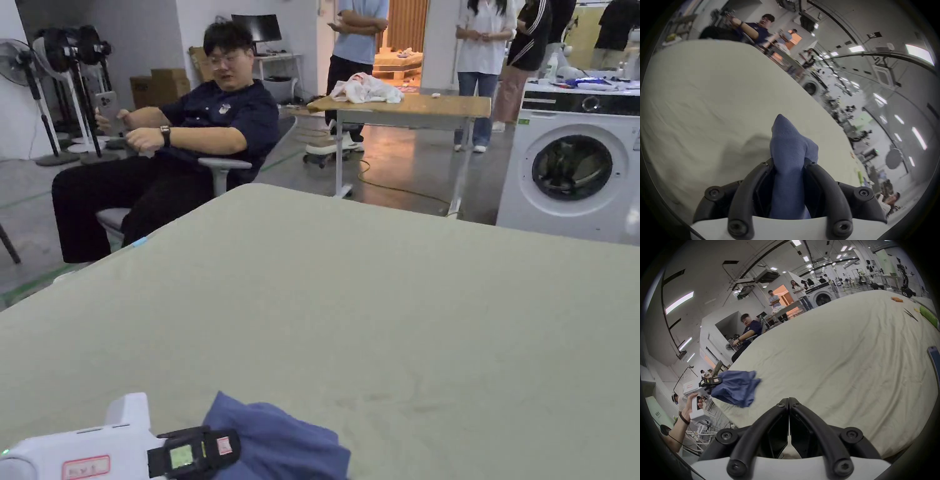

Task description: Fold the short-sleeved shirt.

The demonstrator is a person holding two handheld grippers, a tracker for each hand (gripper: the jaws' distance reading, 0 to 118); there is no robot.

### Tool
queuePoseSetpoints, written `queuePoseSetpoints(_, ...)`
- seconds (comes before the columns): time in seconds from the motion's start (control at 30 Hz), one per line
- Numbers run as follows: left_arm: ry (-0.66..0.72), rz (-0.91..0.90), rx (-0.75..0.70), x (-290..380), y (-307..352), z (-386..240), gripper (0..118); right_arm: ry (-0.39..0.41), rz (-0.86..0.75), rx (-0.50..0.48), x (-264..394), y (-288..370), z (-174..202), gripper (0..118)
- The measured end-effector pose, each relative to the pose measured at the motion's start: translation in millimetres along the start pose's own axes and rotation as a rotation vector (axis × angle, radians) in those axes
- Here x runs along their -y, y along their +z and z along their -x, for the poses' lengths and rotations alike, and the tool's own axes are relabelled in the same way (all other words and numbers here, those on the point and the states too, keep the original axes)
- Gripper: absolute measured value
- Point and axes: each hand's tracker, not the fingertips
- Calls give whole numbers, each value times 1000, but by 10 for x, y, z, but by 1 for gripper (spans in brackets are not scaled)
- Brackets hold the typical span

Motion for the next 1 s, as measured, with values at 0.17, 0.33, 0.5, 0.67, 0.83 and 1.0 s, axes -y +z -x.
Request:
queuePoseSetpoints(0.17,92,143,-68,-309,-160,569,27,-33,14,44,18,-36,-121,0)
queuePoseSetpoints(0.33,-55,69,-402,-418,-69,552,76,-35,8,48,-28,-13,-135,0)
queuePoseSetpoints(0.5,-360,-144,-654,-559,641,-194,82,83,-31,111,-194,87,-135,0)
queuePoseSetpoints(0.67,-561,-359,-430,-178,1187,-1243,82,169,-158,157,-442,239,-6,0)
queuePoseSetpoints(0.83,-670,-560,-250,538,1266,-2069,82,247,-326,190,-586,462,208,0)
queuePoseSetpoints(1.0,-734,-636,-171,1065,1097,-2614,82,295,-431,213,-639,681,299,0)
